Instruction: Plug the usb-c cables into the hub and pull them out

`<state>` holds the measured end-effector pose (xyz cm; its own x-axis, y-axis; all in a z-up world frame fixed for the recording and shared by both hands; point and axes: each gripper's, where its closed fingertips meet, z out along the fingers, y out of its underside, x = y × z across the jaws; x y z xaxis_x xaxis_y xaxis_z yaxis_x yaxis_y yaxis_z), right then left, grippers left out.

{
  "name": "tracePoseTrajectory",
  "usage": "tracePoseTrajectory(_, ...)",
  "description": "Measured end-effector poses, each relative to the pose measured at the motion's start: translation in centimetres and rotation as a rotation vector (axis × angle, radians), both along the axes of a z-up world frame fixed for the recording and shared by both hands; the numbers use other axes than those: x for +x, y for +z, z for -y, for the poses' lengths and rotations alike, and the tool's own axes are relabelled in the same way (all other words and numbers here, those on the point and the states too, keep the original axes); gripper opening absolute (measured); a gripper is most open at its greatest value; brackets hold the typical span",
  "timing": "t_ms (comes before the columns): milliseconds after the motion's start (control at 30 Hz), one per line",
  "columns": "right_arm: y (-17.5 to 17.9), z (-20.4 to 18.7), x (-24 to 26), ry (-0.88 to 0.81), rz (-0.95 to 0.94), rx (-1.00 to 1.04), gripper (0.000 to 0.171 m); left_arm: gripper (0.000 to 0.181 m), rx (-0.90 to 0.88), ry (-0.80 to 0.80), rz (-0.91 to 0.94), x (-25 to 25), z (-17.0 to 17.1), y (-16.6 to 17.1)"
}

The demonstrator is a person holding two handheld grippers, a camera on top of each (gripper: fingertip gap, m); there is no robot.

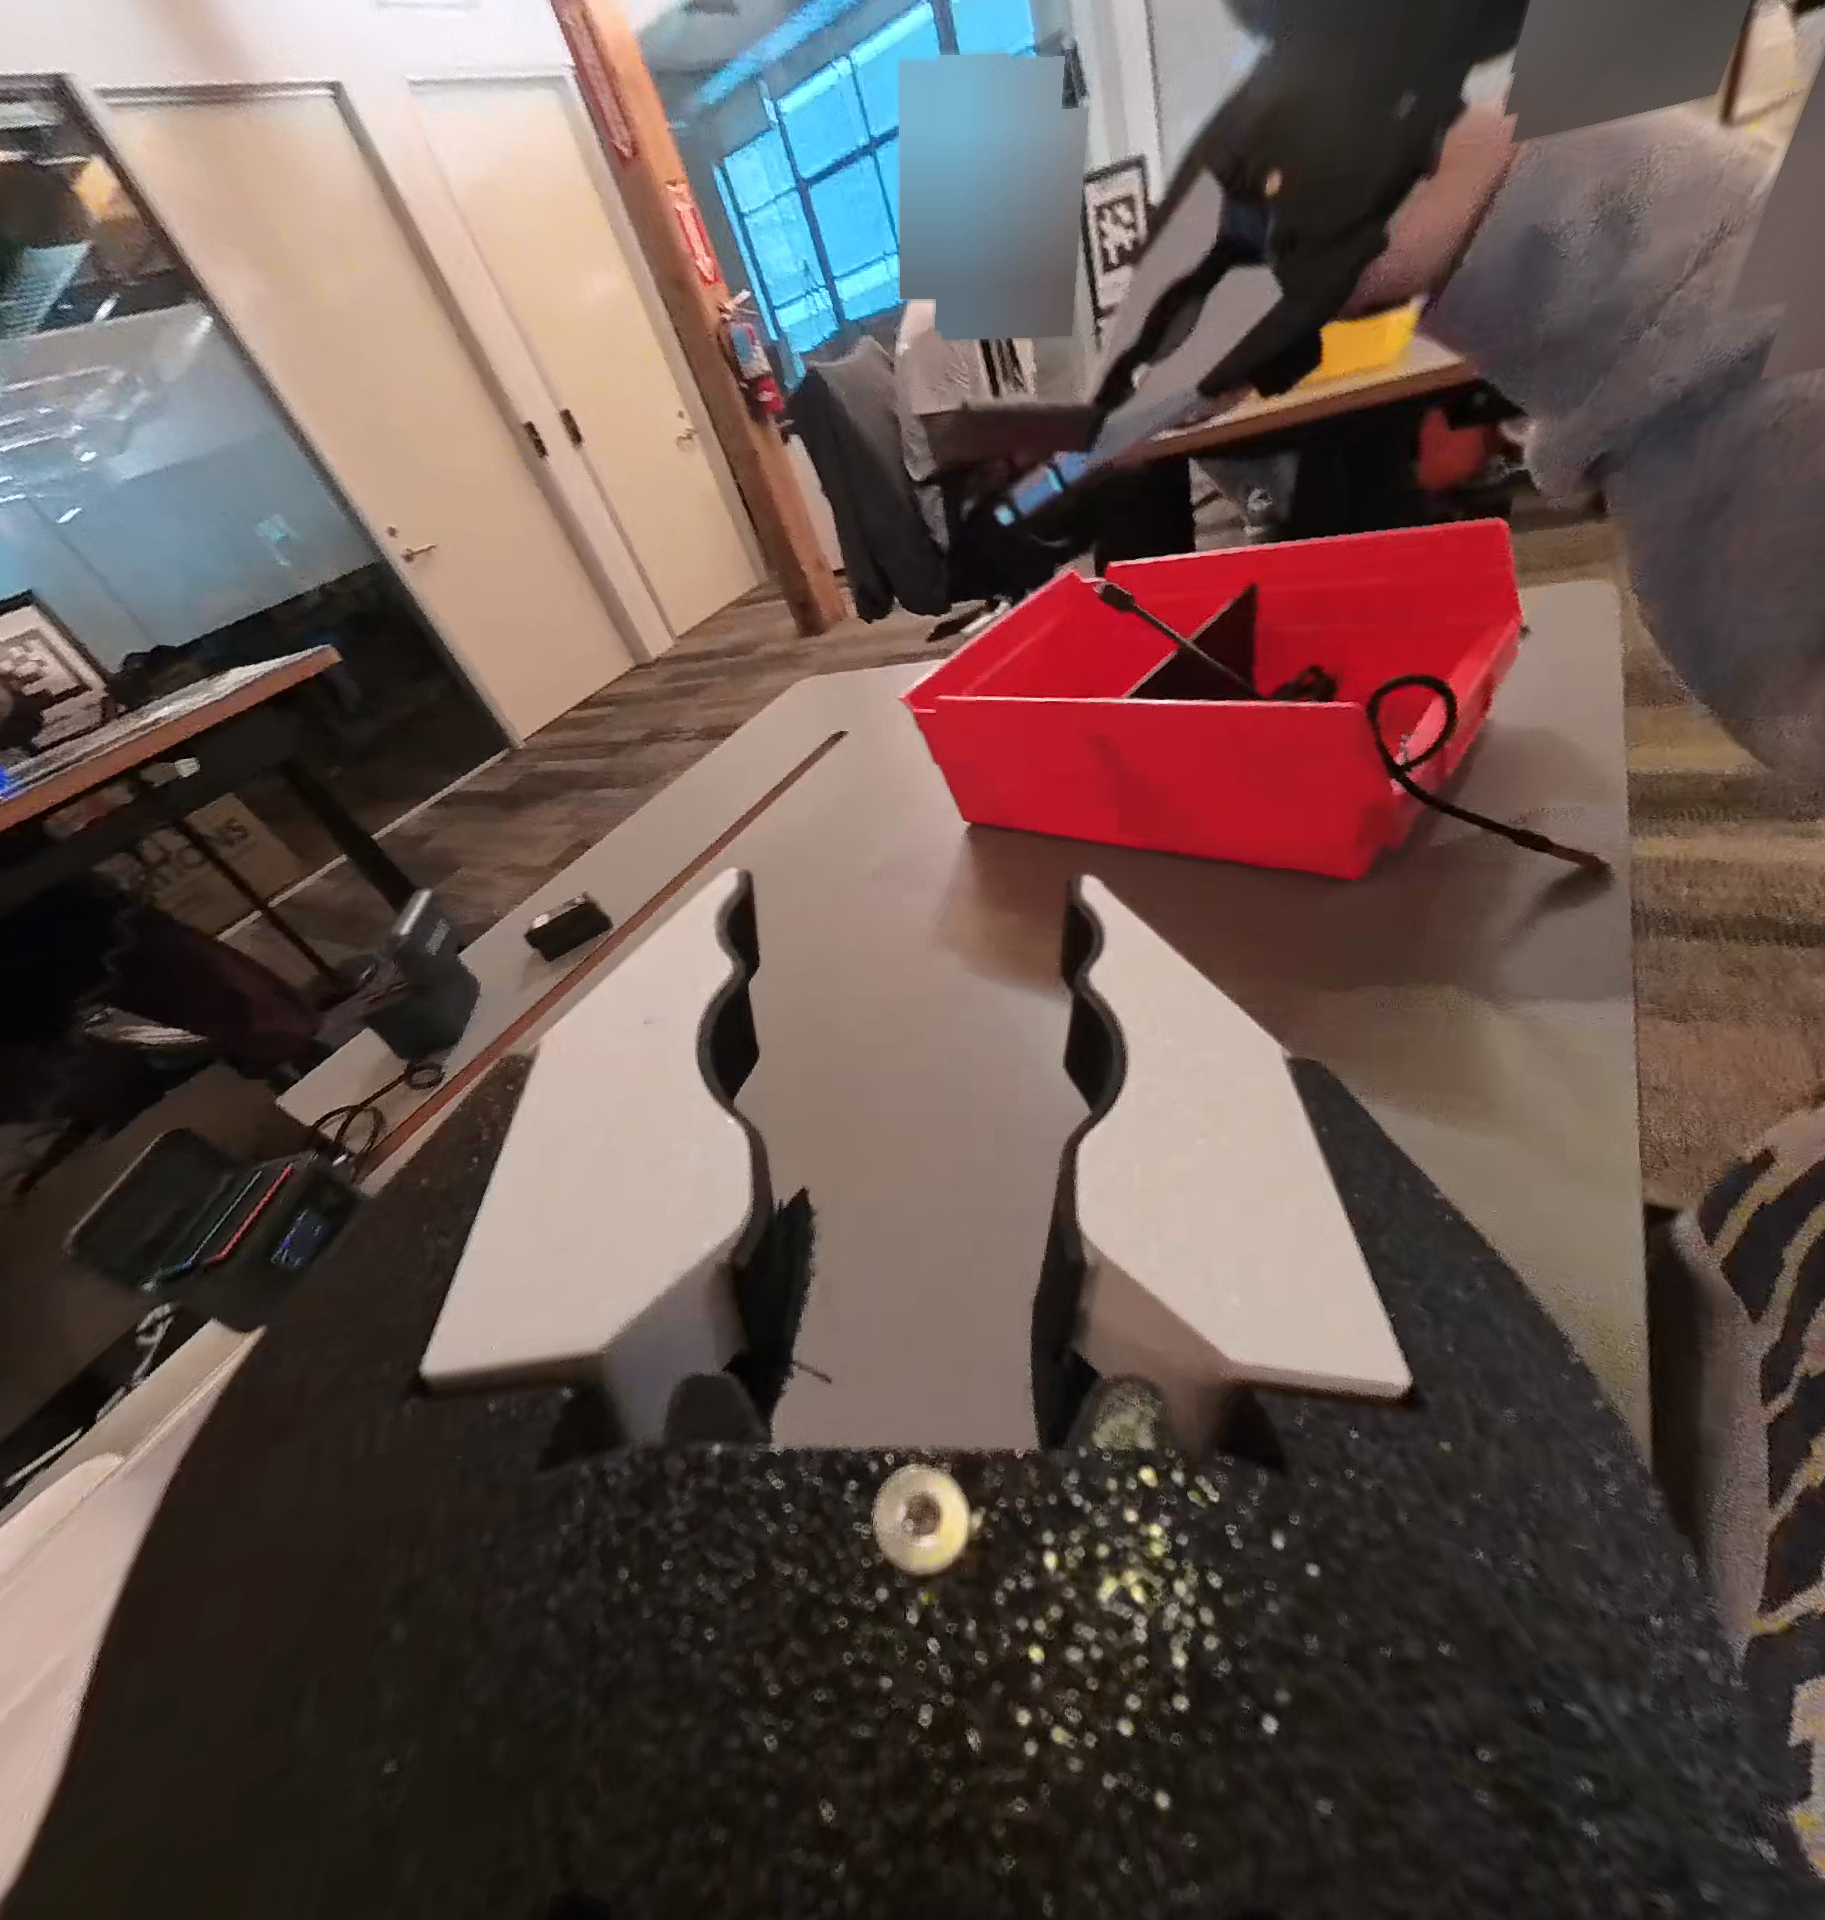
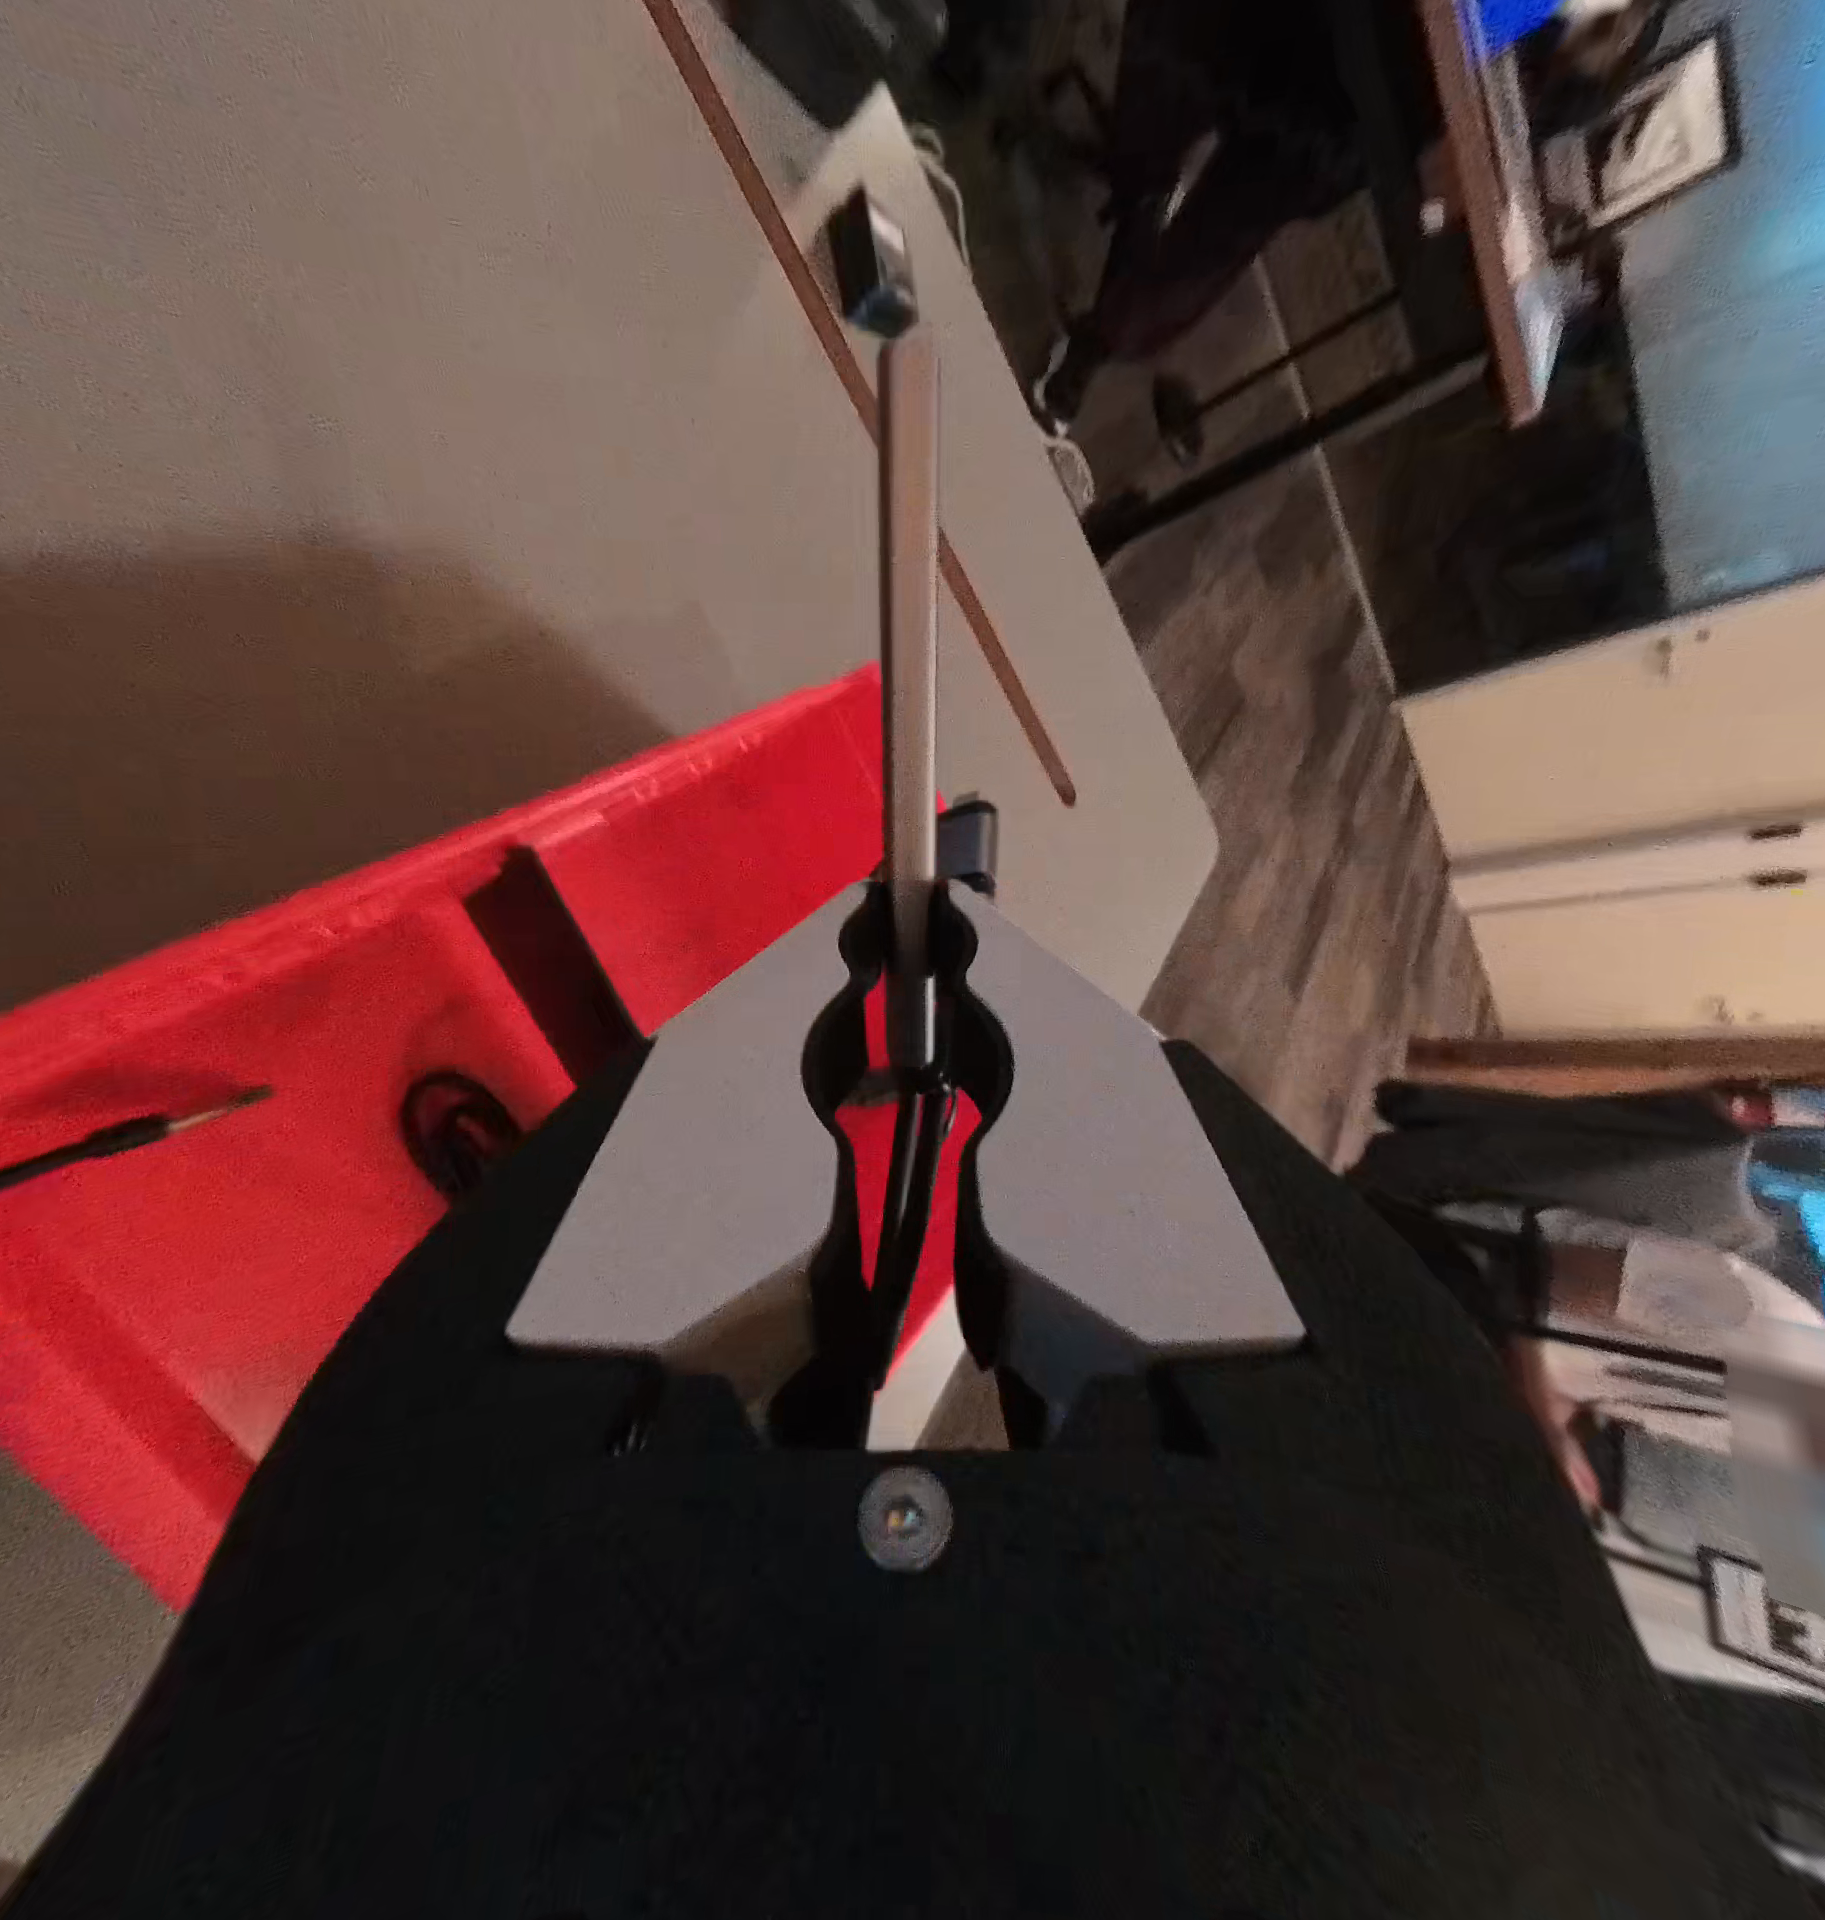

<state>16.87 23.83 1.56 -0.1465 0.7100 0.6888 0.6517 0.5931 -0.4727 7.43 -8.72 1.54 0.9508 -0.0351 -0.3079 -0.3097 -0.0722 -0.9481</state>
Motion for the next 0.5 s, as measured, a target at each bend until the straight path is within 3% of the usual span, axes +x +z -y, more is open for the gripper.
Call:
tracePoseTrajectory(133, -3.8, -5.1, 0.1, -0.081, 0.113, -0.087, 0.007, 0.051, 0.021, 0.023, 0.071, -1.1, 0.8, 0.3)
tracePoseTrajectory(267, -7.0, -7.4, -0.6, -0.140, 0.179, -0.120, 0.010, 0.051, 0.012, 0.034, 0.109, -1.6, 1.0, 0.2)
tracePoseTrajectory(300, -7.6, -7.6, -0.7, -0.151, 0.183, -0.146, 0.017, 0.051, 0.001, 0.040, 0.114, -1.8, 1.0, 0.0)
tracePoseTrajectory(400, -7.4, -7.7, -0.8, -0.198, 0.129, -0.191, 0.042, 0.053, -0.020, 0.056, 0.126, -2.1, 1.3, -0.2)
tracePoseTrajectory(500, -4.8, -6.0, -0.6, -0.195, 0.001, -0.185, 0.047, 0.053, -0.009, 0.092, 0.118, -2.8, 2.2, 0.0)
